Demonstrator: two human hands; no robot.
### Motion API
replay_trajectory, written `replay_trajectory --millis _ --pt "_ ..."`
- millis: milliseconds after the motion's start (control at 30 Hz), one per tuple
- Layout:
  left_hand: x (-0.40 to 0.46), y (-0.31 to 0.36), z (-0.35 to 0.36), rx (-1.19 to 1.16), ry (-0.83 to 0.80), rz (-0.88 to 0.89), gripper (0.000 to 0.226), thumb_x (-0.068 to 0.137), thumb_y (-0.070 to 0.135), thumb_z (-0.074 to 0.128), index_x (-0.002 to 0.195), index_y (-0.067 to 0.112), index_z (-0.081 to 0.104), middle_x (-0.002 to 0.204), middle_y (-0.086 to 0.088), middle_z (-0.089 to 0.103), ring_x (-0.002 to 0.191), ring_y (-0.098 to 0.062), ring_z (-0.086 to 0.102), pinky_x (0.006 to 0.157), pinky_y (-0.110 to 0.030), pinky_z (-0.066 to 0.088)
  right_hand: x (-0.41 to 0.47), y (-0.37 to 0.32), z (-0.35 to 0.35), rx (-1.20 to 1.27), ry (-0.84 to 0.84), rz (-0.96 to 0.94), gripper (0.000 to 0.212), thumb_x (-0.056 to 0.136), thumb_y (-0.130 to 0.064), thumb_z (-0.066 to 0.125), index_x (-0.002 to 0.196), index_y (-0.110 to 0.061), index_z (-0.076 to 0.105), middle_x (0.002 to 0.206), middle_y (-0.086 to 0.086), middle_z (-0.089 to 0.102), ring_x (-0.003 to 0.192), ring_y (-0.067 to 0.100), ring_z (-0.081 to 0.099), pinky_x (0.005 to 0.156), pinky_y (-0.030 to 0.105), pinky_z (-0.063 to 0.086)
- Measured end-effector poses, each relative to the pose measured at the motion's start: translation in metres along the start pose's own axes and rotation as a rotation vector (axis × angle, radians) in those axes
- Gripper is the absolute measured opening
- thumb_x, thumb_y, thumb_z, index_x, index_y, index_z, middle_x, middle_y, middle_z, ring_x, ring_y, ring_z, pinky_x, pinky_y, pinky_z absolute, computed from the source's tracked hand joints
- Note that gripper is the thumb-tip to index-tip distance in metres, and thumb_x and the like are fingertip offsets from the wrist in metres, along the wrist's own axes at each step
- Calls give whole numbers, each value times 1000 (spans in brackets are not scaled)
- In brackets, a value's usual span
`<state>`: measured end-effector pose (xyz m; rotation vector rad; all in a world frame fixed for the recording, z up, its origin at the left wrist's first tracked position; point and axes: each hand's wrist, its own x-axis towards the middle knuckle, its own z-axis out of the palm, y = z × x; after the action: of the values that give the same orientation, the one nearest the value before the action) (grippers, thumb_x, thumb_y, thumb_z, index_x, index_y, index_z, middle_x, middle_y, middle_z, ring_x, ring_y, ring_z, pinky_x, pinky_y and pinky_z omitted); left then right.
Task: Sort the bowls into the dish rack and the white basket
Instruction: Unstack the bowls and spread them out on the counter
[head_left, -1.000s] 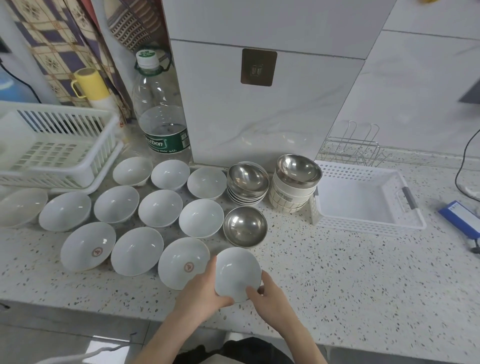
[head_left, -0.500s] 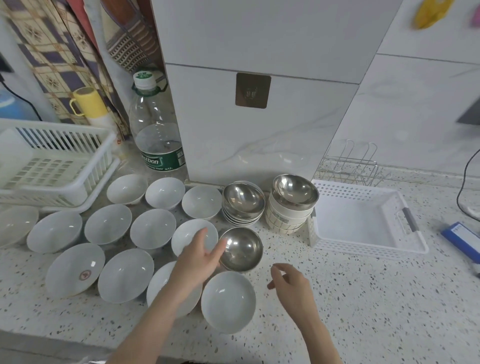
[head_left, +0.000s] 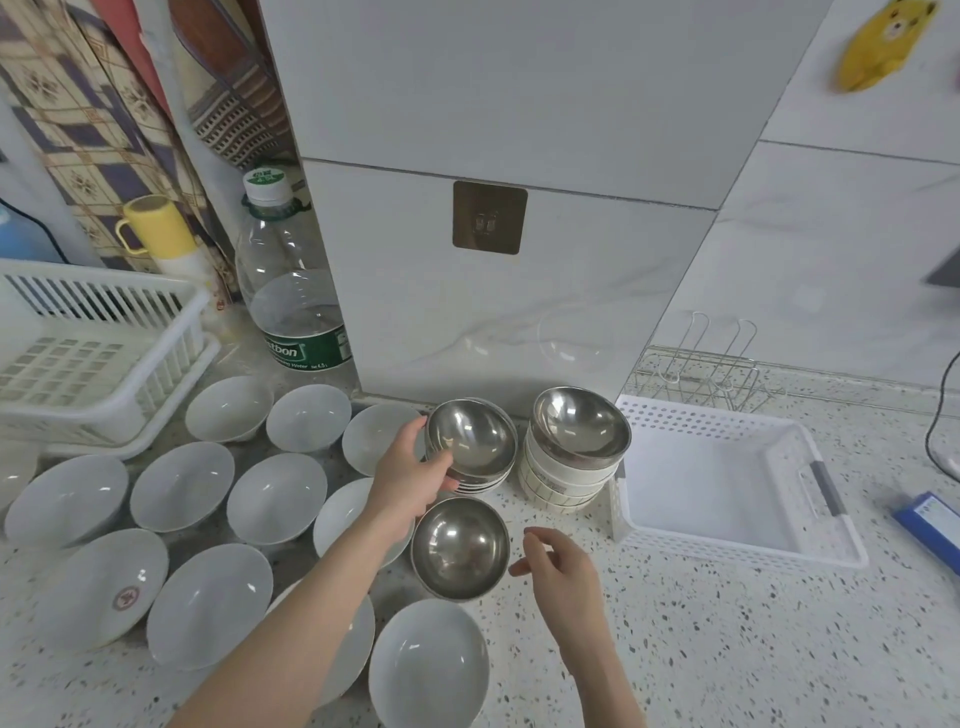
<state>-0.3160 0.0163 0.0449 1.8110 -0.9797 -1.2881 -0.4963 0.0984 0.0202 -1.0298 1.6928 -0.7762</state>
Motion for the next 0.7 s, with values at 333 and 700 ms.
replay_trajectory --millis 333,700 --pt "-12 -8 -30 -431 -68 6 27 89 11 57 109 27 65 72 -9 70 54 -7 62 31 -15 22 20 -19 3 15 -25 7 17 96 -28 50 90 -29 66 73 -4 75 61 2 58 60 21 41" --pt "-23 -47 -58 -652 19 -97 14 96 17 53 102 17 65 66 -7 68 38 -4 37 30 -15 20 68 -45 56 -267 53 17 44 96 -39 44 101 -1 65 94 8 74 88 23 65 69 29 47"
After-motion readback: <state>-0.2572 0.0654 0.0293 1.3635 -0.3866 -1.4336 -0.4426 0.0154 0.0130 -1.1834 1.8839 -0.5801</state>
